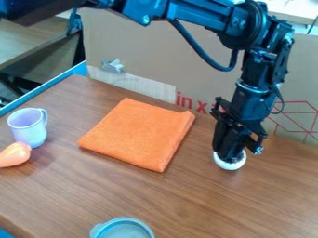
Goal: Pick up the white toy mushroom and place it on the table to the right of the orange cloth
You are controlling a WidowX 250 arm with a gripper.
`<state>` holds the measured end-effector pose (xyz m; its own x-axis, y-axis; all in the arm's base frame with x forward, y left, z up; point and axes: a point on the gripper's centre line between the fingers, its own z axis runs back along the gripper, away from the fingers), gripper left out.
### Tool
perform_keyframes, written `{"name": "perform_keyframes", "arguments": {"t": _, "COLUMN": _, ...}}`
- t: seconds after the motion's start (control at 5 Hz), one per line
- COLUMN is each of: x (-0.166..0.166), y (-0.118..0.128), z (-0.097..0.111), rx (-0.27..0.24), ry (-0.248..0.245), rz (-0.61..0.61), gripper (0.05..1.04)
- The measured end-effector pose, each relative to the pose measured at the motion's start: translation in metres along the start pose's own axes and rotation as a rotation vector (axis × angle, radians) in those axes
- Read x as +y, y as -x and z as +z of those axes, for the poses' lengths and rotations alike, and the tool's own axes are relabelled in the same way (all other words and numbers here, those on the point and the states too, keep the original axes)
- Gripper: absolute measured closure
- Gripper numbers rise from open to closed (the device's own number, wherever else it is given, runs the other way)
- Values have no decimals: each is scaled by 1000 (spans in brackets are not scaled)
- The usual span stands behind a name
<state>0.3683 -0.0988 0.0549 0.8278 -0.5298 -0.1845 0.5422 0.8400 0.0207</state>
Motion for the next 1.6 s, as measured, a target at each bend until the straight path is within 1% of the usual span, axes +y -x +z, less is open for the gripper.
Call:
{"name": "perform_keyframes", "arguments": {"t": 0.2, "x": -3, "y": -4, "z": -4, "rx": 4, "ry": 28, "rz": -9, "gripper": 847}}
{"name": "perform_keyframes", "arguments": {"t": 0.4, "x": -6, "y": -6, "z": -4, "rx": -7, "ry": 42, "rz": -19, "gripper": 810}}
{"name": "perform_keyframes", "arguments": {"t": 0.6, "x": -7, "y": -3, "z": -8, "rx": 18, "ry": 73, "rz": -4, "gripper": 534}}
{"name": "perform_keyframes", "arguments": {"t": 0.8, "x": -5, "y": 4, "z": -8, "rx": 57, "ry": 67, "rz": 14, "gripper": 229}}
{"name": "perform_keyframes", "arguments": {"t": 1.0, "x": -5, "y": 23, "z": 11, "rx": 32, "ry": 35, "rz": 76, "gripper": 71}}
{"name": "perform_keyframes", "arguments": {"t": 1.2, "x": -6, "y": 92, "z": 57, "rx": -60, "ry": -40, "rz": 195, "gripper": 75}}
{"name": "perform_keyframes", "arguments": {"t": 1.4, "x": 11, "y": 157, "z": 44, "rx": 32, "ry": -21, "rz": 328, "gripper": 79}}
{"name": "perform_keyframes", "arguments": {"t": 1.6, "x": 24, "y": 229, "z": 38, "rx": 67, "ry": 34, "rz": 466, "gripper": 79}}
